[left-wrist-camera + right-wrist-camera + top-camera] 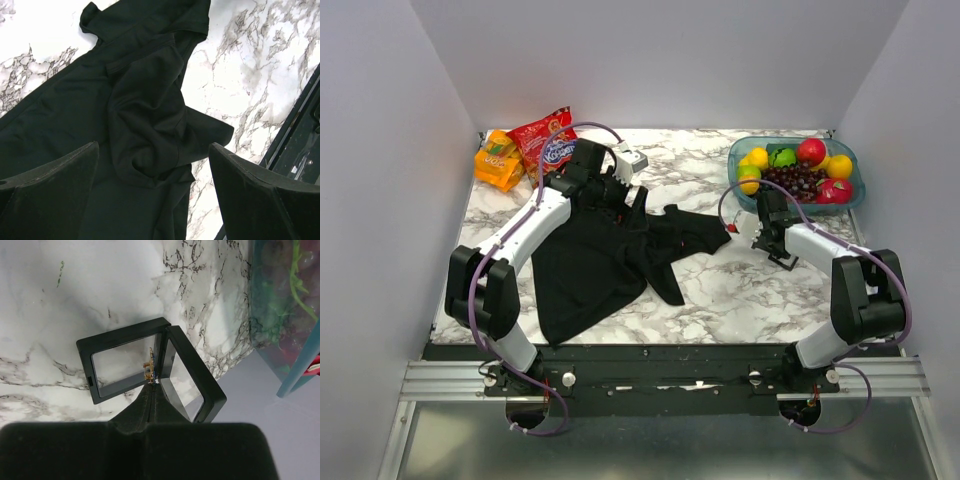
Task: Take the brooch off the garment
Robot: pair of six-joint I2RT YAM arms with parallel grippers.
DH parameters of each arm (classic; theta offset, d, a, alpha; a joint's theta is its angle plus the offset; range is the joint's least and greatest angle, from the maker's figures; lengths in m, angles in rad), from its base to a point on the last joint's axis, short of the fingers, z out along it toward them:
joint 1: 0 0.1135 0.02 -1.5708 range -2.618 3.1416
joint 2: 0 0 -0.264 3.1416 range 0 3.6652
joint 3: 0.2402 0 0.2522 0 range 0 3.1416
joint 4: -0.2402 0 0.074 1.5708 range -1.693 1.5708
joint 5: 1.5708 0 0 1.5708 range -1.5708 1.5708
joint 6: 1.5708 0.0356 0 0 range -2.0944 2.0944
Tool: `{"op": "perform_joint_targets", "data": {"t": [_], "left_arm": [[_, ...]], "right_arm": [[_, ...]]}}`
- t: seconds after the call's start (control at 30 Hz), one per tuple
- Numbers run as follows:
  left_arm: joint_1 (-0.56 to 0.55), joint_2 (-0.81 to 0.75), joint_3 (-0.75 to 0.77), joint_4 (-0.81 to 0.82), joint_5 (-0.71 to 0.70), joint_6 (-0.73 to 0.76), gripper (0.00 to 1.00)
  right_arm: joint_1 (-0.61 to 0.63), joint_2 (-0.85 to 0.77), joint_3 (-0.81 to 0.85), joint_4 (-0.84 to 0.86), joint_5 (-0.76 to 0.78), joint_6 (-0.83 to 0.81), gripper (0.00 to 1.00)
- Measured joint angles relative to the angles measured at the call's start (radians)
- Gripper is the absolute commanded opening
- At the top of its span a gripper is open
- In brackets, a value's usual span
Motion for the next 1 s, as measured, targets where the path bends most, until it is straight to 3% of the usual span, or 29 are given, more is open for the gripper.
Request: {"op": "perform_joint_targets", "data": {"t": [0.13,0.4,0.53,0.73,0.77,0.8,0.87,1.0], "left_arm": [[0.000,0.001,0.011,0.000,0.000,0.000,0.99],[0.000,0.005,0.011,-0.002,0.000,0.000,0.99],[0.000,0.005,0.012,-0.002,0.001,0.000,0.99],[0.000,0.010,0.024,-0.006,0.001,0.000,0.99],[0.000,0.011,0.027,-0.007,0.002,0.000,0.99],[0.000,0.011,0.027,-0.008,0.002,0.001,0.99],[0.000,0.012,0.036,-0.018,0.002,0.006,0.99],[0.006,0.026,0.106,-0.076,-0.006,0.029,0.99]], "right_arm": [[-0.001,0.013,-0.016,0.016,0.019,-0.016,0.27],[-0.001,0.011,-0.026,-0.025,0.016,0.016,0.37],[-0.001,0.009,0.032,-0.143,-0.021,0.065,0.54],[-0.001,-0.022,0.256,-0.408,-0.232,0.171,0.68],[-0.001,-0.024,0.319,-0.456,-0.294,0.196,0.74],[-0.001,-0.026,0.358,-0.480,-0.339,0.212,0.93],[-0.001,-0.036,0.455,-0.542,-0.449,0.253,1.00],[-0.001,-0.084,0.587,-0.560,-0.606,0.331,1.00]]}}
